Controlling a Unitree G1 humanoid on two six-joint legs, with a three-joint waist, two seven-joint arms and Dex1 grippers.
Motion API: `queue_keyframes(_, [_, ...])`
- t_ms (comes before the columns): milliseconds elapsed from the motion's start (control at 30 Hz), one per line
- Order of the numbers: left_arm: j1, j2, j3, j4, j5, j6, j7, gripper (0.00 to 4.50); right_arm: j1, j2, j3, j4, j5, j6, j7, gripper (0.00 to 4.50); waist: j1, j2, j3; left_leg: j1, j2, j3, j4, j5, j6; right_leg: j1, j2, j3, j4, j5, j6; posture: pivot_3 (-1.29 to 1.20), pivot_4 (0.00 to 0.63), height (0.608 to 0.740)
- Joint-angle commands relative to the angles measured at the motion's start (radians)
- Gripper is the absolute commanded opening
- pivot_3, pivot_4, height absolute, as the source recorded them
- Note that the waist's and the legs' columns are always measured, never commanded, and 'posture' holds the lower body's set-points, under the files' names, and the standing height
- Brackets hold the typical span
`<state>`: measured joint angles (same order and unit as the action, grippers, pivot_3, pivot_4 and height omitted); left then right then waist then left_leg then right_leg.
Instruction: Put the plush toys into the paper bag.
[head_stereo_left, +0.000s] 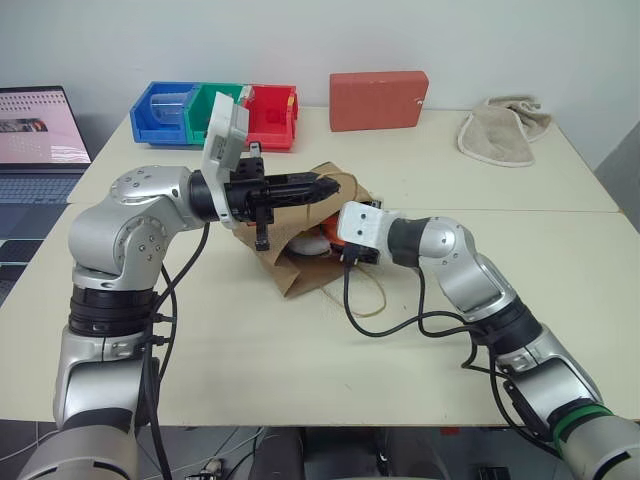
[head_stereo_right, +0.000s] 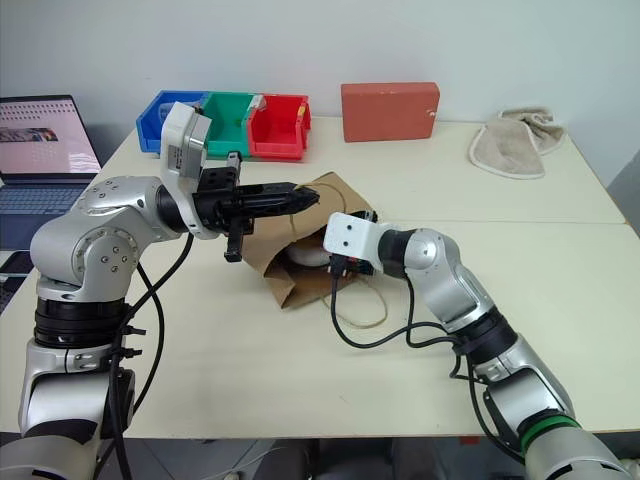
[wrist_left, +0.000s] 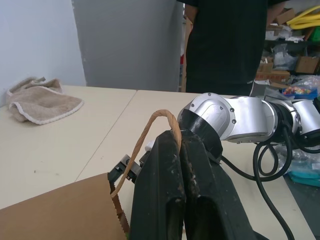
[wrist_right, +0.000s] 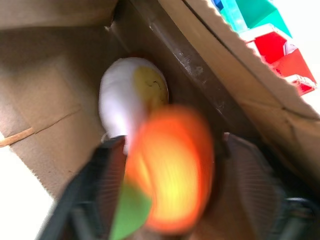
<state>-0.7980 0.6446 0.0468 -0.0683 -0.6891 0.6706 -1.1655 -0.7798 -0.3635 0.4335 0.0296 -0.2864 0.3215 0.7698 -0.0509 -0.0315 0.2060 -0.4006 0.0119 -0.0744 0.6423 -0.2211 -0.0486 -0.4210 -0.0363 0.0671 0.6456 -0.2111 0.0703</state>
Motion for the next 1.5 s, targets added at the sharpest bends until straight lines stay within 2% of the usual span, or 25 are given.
queue_keyframes(33, [-0.029,0.001,0.024,-0.007,-0.009,-0.012,0.009,0.00,-0.012,-0.007,-0.025,-0.048,0.016,0.004,0.018,4.47,0.000,0.000,0.000,0.000,0.000,0.000,0.000,0.000,0.000,0.000,0.000,0.000,0.000,0.000,0.000,0.00,0.150,0.740])
queue_keyframes(333, [-0.022,-0.009,0.014,0.002,0.004,-0.028,0.019,0.00,0.022,-0.057,-0.048,-0.189,0.098,0.063,0.124,4.47,-0.001,0.000,0.000,0.000,0.000,0.000,0.000,0.000,0.000,0.000,0.000,0.000,0.000,0.000,0.000,0.00,0.150,0.740])
queue_keyframes(667, [-0.025,-0.022,0.000,0.014,0.020,-0.045,0.015,0.00,0.122,-0.270,-0.201,-0.463,0.446,0.252,0.386,4.47,0.001,0.000,0.000,0.000,0.000,-0.001,0.000,0.000,0.000,0.001,0.000,-0.001,0.000,0.000,0.000,0.00,0.150,0.740])
queue_keyframes(767, [-0.027,-0.022,0.007,0.012,0.021,-0.046,0.018,0.00,0.208,-0.292,-0.231,-0.431,0.461,0.311,0.328,4.47,0.001,0.000,0.000,0.000,0.000,-0.001,0.000,0.000,0.000,0.001,0.000,-0.001,0.000,0.000,0.000,0.00,0.150,0.740])
queue_keyframes(867, [-0.024,-0.019,0.011,0.009,0.023,-0.047,0.019,0.00,0.268,-0.238,-0.231,-0.378,0.440,0.356,0.209,4.47,0.001,0.000,0.000,0.000,0.000,-0.001,0.000,0.000,0.000,0.001,0.000,-0.001,0.000,-0.001,-0.001,0.00,0.150,0.740])
queue_keyframes(1000, [-0.019,-0.016,0.011,0.002,0.026,-0.046,0.020,0.00,0.300,-0.171,-0.182,-0.309,0.378,0.396,0.080,4.47,-0.007,0.000,0.000,0.000,0.000,0.000,0.000,0.000,0.000,0.000,0.000,0.000,0.000,0.000,-0.001,0.00,0.150,0.740])
queue_keyframes(1167, [-0.009,-0.014,0.012,-0.006,0.028,-0.047,0.024,0.00,0.284,-0.109,-0.163,-0.257,0.377,0.435,0.010,4.47,-0.005,0.000,0.000,0.000,0.000,0.000,0.000,0.000,0.000,0.000,0.000,0.000,0.000,0.000,-0.001,0.00,0.150,0.740])
queue_keyframes(1267, [-0.006,-0.014,0.014,-0.008,0.028,-0.049,0.027,0.00,0.271,-0.082,-0.162,-0.226,0.388,0.462,-0.009,3.93,-0.005,0.000,0.000,0.000,0.000,0.000,0.000,0.000,0.000,0.000,0.000,0.000,0.000,0.000,-0.001,0.00,0.150,0.740])
queue_keyframes(1500, [-0.004,-0.013,0.016,-0.008,0.031,-0.052,0.031,0.00,0.254,-0.097,-0.115,-0.163,0.345,0.413,-0.021,1.43,-0.006,0.000,0.000,0.000,0.000,0.000,0.000,0.000,0.000,0.000,0.000,-0.001,0.000,0.000,-0.001,0.00,0.150,0.740])
